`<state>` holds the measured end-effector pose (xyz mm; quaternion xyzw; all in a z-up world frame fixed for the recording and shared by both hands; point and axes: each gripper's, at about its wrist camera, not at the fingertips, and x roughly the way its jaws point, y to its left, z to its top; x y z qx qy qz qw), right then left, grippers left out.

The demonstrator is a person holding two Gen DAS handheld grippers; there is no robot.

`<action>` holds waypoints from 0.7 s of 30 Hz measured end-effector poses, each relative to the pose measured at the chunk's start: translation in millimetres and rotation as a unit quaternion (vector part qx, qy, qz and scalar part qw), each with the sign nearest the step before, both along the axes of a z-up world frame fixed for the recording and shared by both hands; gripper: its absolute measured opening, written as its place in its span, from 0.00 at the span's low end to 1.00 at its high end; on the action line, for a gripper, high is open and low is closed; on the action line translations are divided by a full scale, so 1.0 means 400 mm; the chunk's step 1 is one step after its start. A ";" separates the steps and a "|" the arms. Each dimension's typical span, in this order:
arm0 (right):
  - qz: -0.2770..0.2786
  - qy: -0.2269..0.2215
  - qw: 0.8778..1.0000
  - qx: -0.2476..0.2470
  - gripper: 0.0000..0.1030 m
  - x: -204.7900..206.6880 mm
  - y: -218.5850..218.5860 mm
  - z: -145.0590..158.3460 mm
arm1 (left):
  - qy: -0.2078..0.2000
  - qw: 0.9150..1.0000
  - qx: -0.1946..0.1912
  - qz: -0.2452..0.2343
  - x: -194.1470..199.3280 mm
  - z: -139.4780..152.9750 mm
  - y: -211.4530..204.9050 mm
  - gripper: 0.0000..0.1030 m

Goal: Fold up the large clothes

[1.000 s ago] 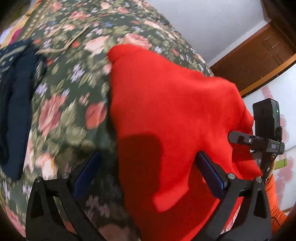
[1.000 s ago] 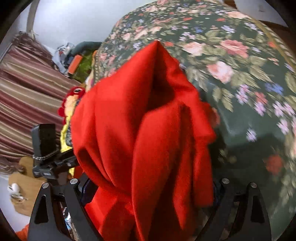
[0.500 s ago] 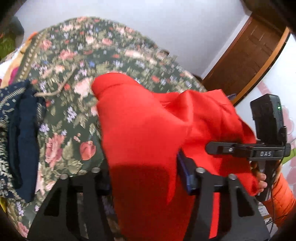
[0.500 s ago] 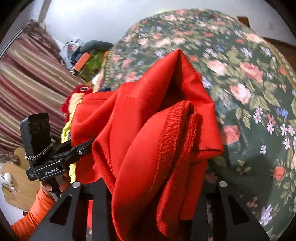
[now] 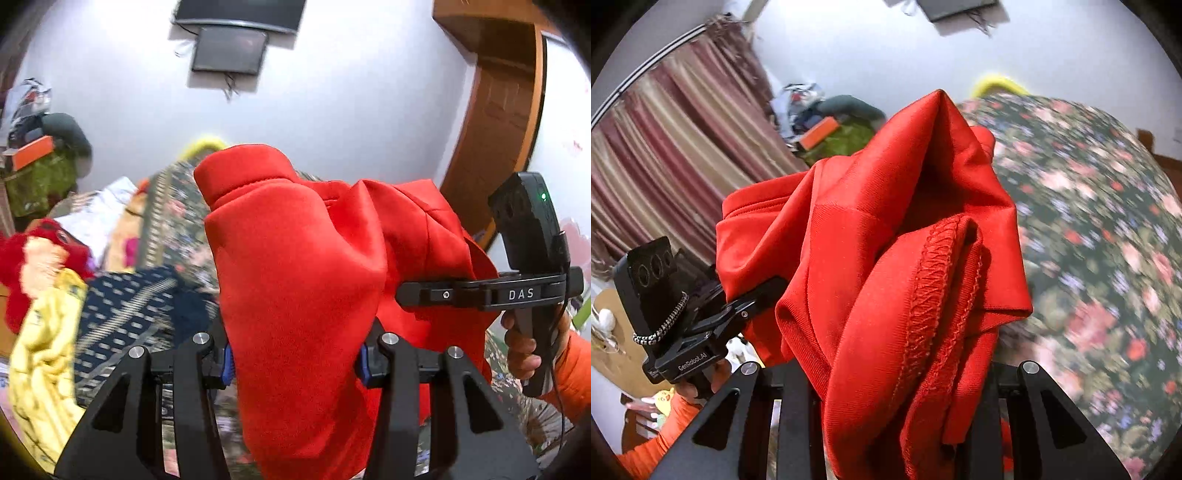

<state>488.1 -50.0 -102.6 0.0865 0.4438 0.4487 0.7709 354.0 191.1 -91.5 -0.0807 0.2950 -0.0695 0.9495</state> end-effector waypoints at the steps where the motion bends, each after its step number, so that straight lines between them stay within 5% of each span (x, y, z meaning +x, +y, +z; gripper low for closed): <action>1: 0.004 -0.002 1.000 0.005 0.28 0.000 0.037 0.011 | -0.002 1.000 0.001 0.006 -0.004 0.007 0.022 0.46; 6: 0.016 0.004 1.000 0.019 0.28 0.012 0.224 0.015 | 0.002 0.999 0.007 0.050 -0.013 0.023 0.182 0.46; 12: 0.022 0.077 0.996 0.036 0.28 0.093 0.429 -0.099 | 0.054 0.994 0.015 0.096 0.062 -0.035 0.355 0.46; 18: 0.001 0.162 0.986 0.036 0.28 0.196 0.575 -0.293 | 0.131 0.982 0.013 0.133 0.192 -0.187 0.486 0.47; 21: -0.010 0.191 0.981 0.015 0.29 0.254 0.610 -0.396 | 0.169 0.974 0.010 0.153 0.256 -0.294 0.534 0.57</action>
